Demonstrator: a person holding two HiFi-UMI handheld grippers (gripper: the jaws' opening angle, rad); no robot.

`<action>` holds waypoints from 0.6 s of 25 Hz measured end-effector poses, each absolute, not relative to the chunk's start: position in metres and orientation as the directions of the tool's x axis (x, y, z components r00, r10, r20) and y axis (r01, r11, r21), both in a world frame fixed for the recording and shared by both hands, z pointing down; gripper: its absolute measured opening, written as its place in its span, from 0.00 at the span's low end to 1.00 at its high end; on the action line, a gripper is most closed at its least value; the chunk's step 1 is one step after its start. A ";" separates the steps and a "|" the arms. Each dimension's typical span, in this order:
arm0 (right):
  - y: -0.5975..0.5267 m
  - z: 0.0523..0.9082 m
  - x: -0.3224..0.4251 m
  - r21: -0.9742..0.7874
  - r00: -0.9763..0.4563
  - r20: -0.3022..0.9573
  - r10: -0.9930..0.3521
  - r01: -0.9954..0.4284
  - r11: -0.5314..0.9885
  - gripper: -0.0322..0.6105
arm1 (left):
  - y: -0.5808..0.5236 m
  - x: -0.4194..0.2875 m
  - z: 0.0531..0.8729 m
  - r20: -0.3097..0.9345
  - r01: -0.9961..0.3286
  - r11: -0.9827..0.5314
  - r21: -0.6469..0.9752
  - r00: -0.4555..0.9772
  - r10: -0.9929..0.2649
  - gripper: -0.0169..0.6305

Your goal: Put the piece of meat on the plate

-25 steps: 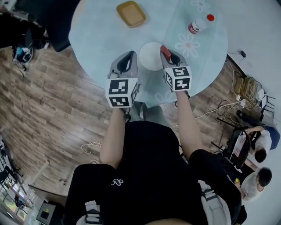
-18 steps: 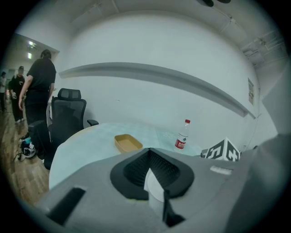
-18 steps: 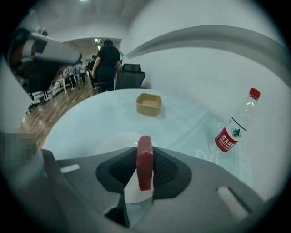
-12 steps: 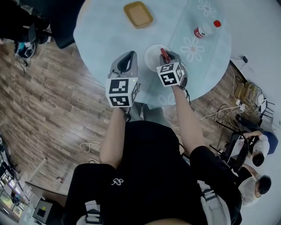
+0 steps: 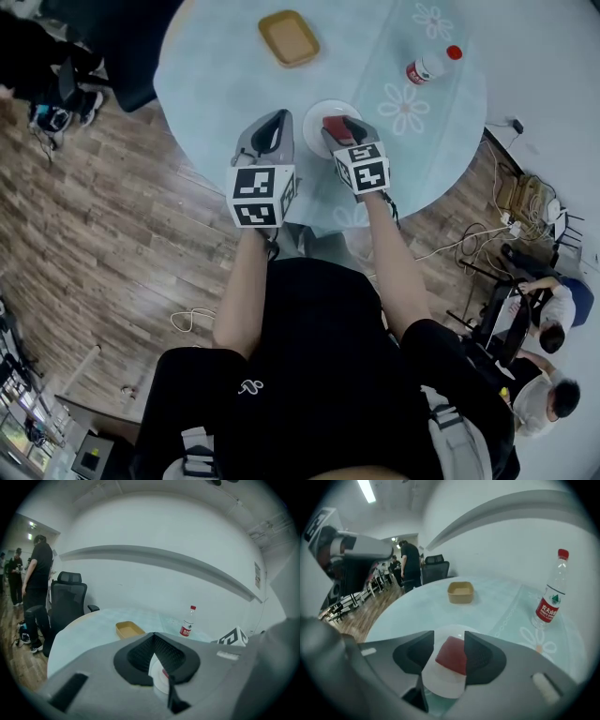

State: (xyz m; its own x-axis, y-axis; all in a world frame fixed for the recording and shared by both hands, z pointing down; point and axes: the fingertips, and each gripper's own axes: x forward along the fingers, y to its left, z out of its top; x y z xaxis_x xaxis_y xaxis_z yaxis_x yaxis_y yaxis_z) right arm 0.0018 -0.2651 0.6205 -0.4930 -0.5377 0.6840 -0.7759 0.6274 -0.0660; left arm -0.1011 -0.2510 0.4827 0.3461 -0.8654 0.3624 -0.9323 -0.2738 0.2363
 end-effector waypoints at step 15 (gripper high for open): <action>-0.294 0.398 0.081 -0.292 -0.499 0.097 -0.861 -0.841 0.455 0.06 | -0.275 -0.055 0.392 0.155 -0.901 -0.411 0.140 0.430 -0.889 0.02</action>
